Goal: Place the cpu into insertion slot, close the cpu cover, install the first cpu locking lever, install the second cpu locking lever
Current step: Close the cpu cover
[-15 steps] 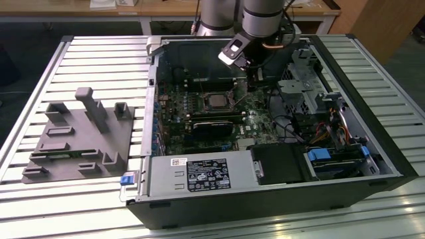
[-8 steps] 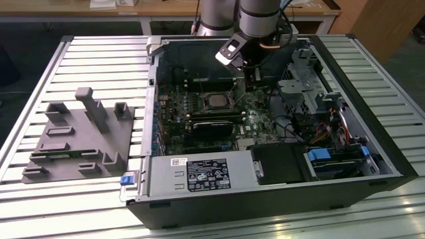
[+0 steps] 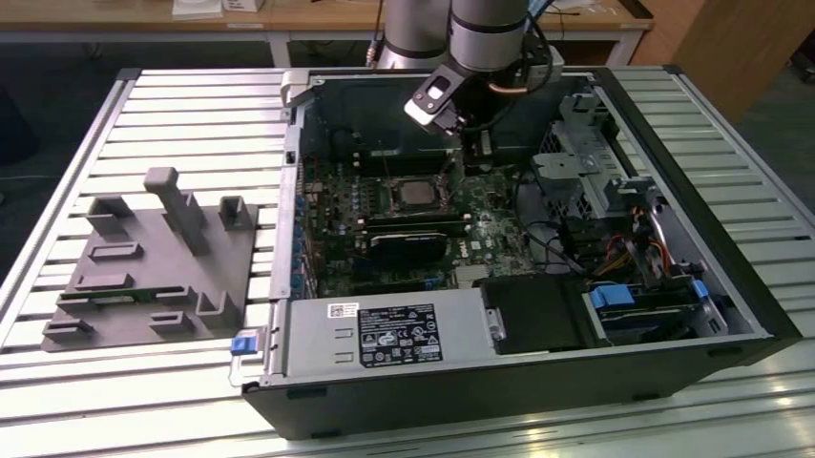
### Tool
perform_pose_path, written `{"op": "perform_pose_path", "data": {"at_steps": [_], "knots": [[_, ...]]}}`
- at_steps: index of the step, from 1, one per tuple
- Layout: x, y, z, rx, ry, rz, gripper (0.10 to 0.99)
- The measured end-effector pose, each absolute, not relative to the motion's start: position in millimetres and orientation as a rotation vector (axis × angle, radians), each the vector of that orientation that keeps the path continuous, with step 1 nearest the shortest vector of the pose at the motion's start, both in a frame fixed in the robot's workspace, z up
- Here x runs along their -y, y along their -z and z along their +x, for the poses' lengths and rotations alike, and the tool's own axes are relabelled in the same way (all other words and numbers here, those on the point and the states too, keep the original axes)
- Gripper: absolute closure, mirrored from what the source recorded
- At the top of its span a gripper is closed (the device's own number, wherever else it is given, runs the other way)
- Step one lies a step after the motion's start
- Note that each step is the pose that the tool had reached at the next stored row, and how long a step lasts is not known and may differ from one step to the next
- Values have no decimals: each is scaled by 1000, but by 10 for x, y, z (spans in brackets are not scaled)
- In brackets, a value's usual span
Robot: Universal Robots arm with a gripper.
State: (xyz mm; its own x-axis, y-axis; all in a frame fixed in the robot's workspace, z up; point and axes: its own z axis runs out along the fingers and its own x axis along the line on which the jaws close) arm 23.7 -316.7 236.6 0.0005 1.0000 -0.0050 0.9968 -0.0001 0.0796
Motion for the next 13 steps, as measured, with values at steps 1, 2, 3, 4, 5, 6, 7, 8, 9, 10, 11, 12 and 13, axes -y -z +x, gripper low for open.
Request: {"op": "perform_pose_path", "data": {"at_steps": [1,2,3,4,5,6,7,8,9,10,11,12,13], "knots": [[3167,-2366,225,-2178,-81,2179,980],[3167,-2366,211,-2178,-81,2179,980],[3167,-2366,197,-2178,-81,2179,980],[3167,-2366,183,-2178,-81,2179,980],[3167,-2366,170,-2178,-81,2179,980],[3167,-2366,156,-2178,-81,2179,980],[3167,-2366,141,-2178,-82,2179,980],[3167,-2366,125,-2178,-81,2179,980],[3167,-2366,106,-2178,-81,2179,980],[3167,-2365,85,-2178,-82,2179,980],[3167,-2365,64,-2178,-82,2179,980],[3167,-2365,45,-2178,-82,2179,980],[3167,-2365,25,-2178,-82,2179,980]]}}
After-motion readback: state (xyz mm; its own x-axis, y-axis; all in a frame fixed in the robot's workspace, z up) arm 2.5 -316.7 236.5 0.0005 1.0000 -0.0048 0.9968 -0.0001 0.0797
